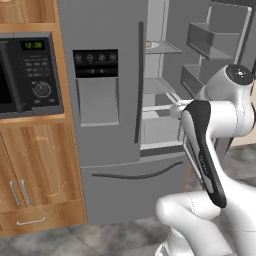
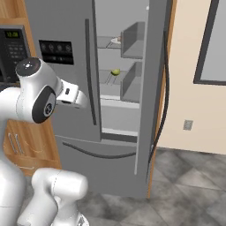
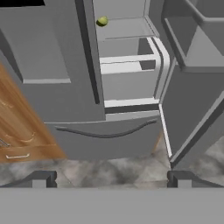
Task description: Retrieve the steak from the fridge and place it on the saucepan with marinade on the stove.
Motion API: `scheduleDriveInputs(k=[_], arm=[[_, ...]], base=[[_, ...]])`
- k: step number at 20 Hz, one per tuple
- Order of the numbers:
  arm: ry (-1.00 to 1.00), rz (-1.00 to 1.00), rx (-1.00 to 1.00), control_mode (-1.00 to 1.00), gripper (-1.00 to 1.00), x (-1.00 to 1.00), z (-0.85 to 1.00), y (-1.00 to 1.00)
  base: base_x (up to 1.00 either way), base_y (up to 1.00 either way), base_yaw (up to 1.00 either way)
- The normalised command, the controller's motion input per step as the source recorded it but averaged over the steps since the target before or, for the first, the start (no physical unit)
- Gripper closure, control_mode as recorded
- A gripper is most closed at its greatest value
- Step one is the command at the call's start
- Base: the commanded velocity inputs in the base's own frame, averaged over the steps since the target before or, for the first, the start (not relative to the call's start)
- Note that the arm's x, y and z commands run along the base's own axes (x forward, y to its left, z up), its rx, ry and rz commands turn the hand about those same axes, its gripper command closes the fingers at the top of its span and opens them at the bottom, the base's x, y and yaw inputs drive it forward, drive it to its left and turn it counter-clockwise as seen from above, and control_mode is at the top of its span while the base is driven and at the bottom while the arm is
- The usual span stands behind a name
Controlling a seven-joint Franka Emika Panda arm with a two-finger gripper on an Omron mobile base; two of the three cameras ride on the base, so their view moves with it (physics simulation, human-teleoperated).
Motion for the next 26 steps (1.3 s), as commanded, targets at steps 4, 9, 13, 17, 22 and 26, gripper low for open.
scheduleDriveInputs(k=[4, 9, 13, 17, 22, 26], arm=[[0.00, 0.00, 0.00, 1.00, -1.00, 0.00, 0.00, 0.00], [0.00, 0.00, 0.00, 1.00, -1.00, 0.00, 0.00, 0.00], [0.00, 0.00, 0.00, 1.00, -1.00, 0.00, 0.00, 0.00], [0.00, 0.00, 0.00, -1.00, -1.00, -0.49, 0.00, 0.00], [0.00, 0.00, 0.00, -1.00, -1.00, -0.99, 0.04, 0.00], [0.00, 0.00, 0.00, -1.00, -1.00, -0.77, 0.09, 0.00]], base=[[0.41, -0.04, -0.01], [0.34, -0.13, -0.02], [0.13, -0.07, -0.01], [0.00, 0.00, 0.00], [0.00, 0.00, 0.00], [0.00, 0.00, 0.00]])
